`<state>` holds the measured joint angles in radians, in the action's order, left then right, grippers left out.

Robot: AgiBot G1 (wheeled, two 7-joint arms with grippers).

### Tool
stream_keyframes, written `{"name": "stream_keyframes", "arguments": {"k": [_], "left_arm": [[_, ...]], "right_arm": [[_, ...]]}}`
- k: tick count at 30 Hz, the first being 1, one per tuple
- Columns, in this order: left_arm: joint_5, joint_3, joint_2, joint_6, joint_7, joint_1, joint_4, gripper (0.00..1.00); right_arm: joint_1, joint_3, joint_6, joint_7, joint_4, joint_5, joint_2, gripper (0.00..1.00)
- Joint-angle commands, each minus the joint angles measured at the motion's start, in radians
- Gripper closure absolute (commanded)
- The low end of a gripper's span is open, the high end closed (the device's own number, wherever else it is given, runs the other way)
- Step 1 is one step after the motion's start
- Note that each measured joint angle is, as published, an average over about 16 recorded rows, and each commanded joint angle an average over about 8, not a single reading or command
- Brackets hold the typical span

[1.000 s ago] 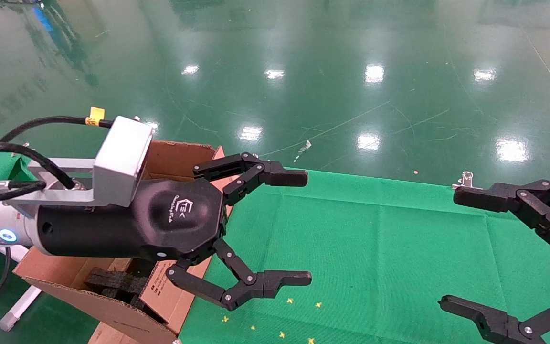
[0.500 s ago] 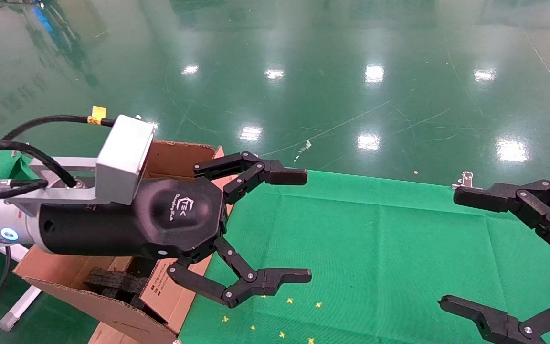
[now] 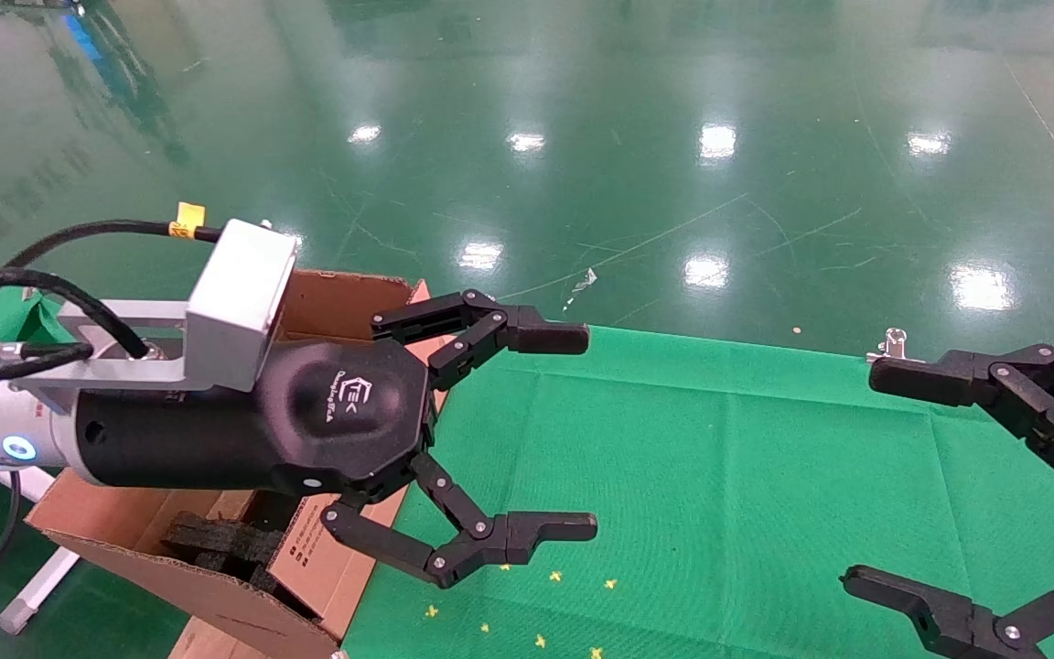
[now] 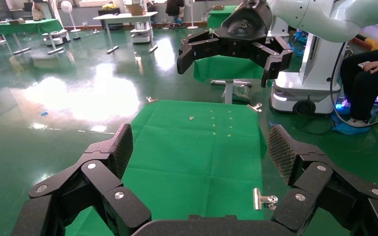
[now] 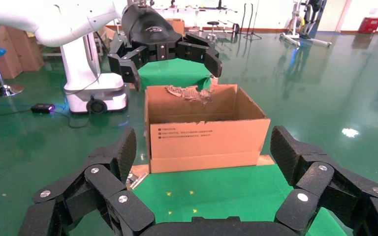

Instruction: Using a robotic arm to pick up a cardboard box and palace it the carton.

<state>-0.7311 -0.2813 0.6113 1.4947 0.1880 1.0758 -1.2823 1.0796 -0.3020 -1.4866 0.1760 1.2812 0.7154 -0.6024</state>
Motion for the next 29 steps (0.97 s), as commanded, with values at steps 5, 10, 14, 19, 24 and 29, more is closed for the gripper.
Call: {"name": "stream_keyframes", "arguments": {"k": [5,10,14,19,24,29], "left_arm": [[0.0,0.0,0.0,0.0,0.0,0.0,0.0,0.0],[0.0,-0.001,0.0,0.0,0.0,0.001,0.001,0.0],[0.0,-0.001,0.0,0.0,0.0,0.001,0.001,0.0],[0.0,-0.001,0.0,0.0,0.0,0.001,0.001,0.0],[0.0,-0.001,0.0,0.0,0.0,0.001,0.001,0.0],[0.0,-0.001,0.0,0.0,0.0,0.001,0.001,0.0]], "right_arm": [[0.0,0.0,0.0,0.0,0.0,0.0,0.0,0.0],[0.0,0.0,0.0,0.0,0.0,0.0,0.0,0.0],[0.0,0.0,0.0,0.0,0.0,0.0,0.0,0.0],[0.0,0.0,0.0,0.0,0.0,0.0,0.0,0.0],[0.0,0.0,0.0,0.0,0.0,0.0,0.0,0.0],[0.0,0.0,0.0,0.0,0.0,0.0,0.0,0.0]]}}
